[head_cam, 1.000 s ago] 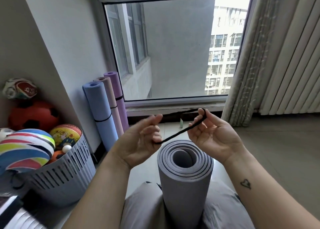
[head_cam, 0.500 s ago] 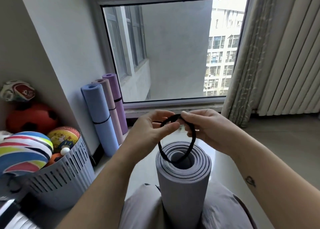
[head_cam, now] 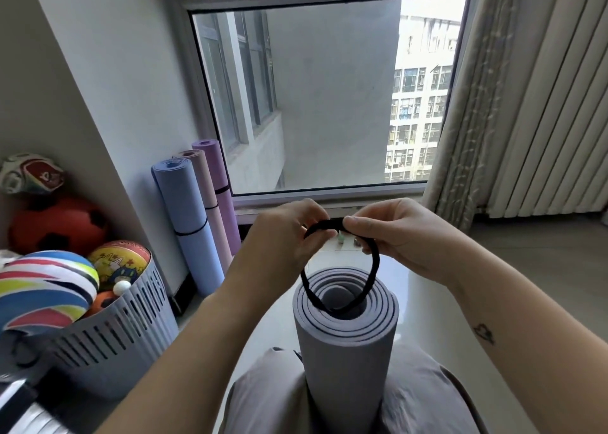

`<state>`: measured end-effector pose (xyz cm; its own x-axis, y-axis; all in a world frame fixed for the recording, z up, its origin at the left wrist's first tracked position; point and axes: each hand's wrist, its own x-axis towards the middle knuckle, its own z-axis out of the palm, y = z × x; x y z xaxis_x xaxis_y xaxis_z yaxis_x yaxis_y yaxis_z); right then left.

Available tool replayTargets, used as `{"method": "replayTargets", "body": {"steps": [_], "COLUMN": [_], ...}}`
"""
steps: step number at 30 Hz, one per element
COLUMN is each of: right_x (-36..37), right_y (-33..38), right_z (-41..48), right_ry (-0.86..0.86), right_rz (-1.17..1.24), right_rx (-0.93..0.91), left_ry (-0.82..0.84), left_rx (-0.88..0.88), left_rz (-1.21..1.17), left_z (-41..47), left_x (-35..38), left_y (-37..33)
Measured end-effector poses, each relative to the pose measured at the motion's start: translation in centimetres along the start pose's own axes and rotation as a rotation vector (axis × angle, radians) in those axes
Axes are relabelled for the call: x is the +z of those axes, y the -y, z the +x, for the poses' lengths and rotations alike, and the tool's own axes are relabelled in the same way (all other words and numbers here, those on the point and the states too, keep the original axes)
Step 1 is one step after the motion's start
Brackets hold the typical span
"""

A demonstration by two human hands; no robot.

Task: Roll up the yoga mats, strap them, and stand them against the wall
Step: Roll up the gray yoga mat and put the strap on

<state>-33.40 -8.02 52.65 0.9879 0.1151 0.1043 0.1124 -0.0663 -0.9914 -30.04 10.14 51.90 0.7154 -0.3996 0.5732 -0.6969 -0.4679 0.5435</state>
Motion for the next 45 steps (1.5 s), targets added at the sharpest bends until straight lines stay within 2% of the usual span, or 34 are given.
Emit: {"method": "replayTargets", "body": {"steps": [4, 9, 11, 12, 14, 17, 18, 20, 21, 23, 26, 27, 29, 30, 32, 34, 35, 37, 38, 40, 43, 45], "right_x": [-0.6, -1.0, -0.6, -0.4, -0.2, 0.0, 0.1, -0.3, -0.5, -1.1, -2.8, -3.2, -3.4, -3.2, -3.1, -3.0, -2.9, -2.6, -2.6, -2.6, -3.0, -3.7], "right_y": [-0.5, -2.2, -3.2, -3.6, -4.5, -5.6, -6.0, -6.5, -6.7, -7.1, -7.5, -7.4, -6.9, -6.9, -5.7, -4.8, -4.4, -4.3, -4.5, -5.2, -5.7, -6.0], "right_z": [-0.3, -0.7, -0.9, -1.0, -1.1, -1.6, -1.9, -2.7, -3.1, -3.8, -4.6, -4.9, -4.8, -4.6, -4.6, -3.7, -3.1, -2.1, -1.6, -0.9, 0.3, 1.3], "right_ry": [0.007, 0.02, 0.056, 0.089, 0.175, 0.337, 0.305, 0.173, 0.133, 0.051, -0.077, -0.04, 0.213, 0.318, 0.144, 0.012, -0.028, -0.054, -0.054, -0.04, 0.086, 0.186], "right_rz": [0.053, 0.365, 0.517, 0.596, 0.775, 1.008, 1.023, 0.966, 0.956, 0.932, 0.829, 0.83, 0.93, 0.887, 0.295, -0.337, -0.576, -0.881, -0.956, -0.995, -0.967, -0.854], "right_rx": [-0.019, 0.043, 0.073, 0.089, 0.125, 0.166, 0.172, 0.158, 0.153, 0.135, 0.108, 0.113, 0.161, 0.194, 0.269, 0.317, 0.313, 0.299, 0.305, 0.337, 0.455, 0.59], "left_ry": [-0.11, -0.228, -0.191, -0.139, -0.055, 0.07, 0.151, 0.328, 0.407, 0.388, 0.064, -0.011, -0.08, -0.06, 0.099, 0.324, 0.409, 0.432, 0.443, 0.492, 0.633, 0.763], "left_rx": [-0.026, 0.091, 0.038, -0.048, -0.317, -0.75, -0.83, -0.833, -0.793, -0.764, -0.758, -0.763, -0.775, -0.786, -0.785, -0.719, -0.664, -0.501, -0.429, -0.419, -0.493, -0.575], "left_rz": [-0.061, 0.04, 0.025, -0.056, -0.41, -1.285, -1.564, -1.984, -2.115, -2.173, -2.048, -1.992, -1.935, -1.885, -1.6, -1.052, -0.705, -0.109, 0.096, 0.299, 0.383, 0.344], "left_z": [-0.3, -0.9, -1.1, -1.3, -1.5, -1.9, -2.2, -2.9, -3.3, -3.9, -4.6, -4.8, -4.8, -4.8, -4.9, -5.0, -4.8, -3.9, -3.3, -2.0, -0.3, 0.5], "left_x": [-0.2, 0.1, 0.5, 0.7, 1.0, 1.0, 0.9, 0.5, 0.4, 0.2, -0.1, -0.2, -0.2, -0.2, -0.4, -0.6, -0.4, 0.4, 0.7, 1.2, 2.4, 2.9], "left_y": [0.6, 2.0, 2.3, 2.2, 1.5, 1.2, 1.3, 1.9, 2.3, 2.7, 4.0, 4.6, 5.4, 5.6, 5.2, 4.1, 3.9, 4.5, 5.0, 6.0, 7.5, 8.4]}}
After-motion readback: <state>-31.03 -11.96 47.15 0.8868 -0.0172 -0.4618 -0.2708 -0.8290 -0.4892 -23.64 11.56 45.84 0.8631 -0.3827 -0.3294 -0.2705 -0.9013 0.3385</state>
